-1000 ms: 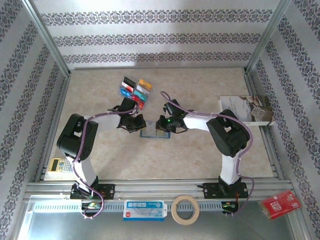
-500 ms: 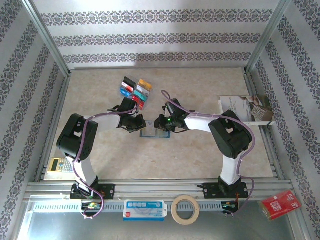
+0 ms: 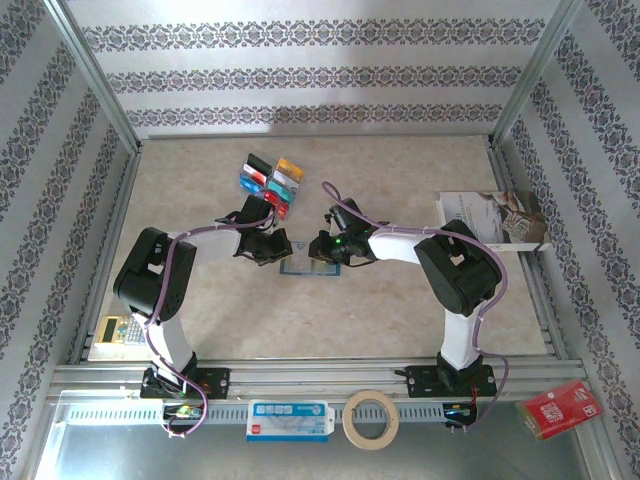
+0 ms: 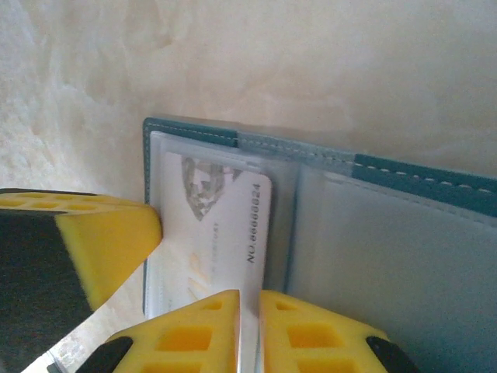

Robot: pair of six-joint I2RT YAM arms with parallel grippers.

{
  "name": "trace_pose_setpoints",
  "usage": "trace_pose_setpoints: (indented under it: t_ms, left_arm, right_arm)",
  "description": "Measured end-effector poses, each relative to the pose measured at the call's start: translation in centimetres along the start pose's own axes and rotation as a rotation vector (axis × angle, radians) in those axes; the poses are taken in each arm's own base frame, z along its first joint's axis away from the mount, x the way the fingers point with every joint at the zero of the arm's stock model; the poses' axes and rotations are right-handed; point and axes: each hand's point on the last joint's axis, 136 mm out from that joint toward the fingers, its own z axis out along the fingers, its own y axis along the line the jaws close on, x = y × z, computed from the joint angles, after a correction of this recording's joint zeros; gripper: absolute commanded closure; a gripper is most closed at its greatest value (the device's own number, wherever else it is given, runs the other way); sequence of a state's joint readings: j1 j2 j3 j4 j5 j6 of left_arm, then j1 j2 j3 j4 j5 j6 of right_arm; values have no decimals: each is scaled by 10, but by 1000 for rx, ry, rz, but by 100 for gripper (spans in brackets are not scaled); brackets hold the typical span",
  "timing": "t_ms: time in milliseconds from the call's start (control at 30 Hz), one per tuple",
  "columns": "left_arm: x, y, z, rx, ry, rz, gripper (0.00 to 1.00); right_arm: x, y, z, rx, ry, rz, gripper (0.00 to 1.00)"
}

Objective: Take the credit cards out of the card holder

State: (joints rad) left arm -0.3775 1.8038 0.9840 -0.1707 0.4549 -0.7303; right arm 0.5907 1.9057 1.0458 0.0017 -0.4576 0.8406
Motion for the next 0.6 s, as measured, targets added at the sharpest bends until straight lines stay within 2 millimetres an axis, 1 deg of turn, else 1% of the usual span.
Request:
trace_pose_setpoints:
  t_ms: [100, 233, 600]
  left_arm:
    - [0, 0, 0, 0, 0, 0, 90]
    - [0, 0, 0, 0, 0, 0, 90]
    - [0, 0, 0, 1, -1, 1, 90]
  right_arm:
    - [0, -3, 0, 16, -3, 6, 82]
    - [0, -4, 0, 19, -3, 8, 84]
    - [1, -4, 4, -14, 24, 27, 84]
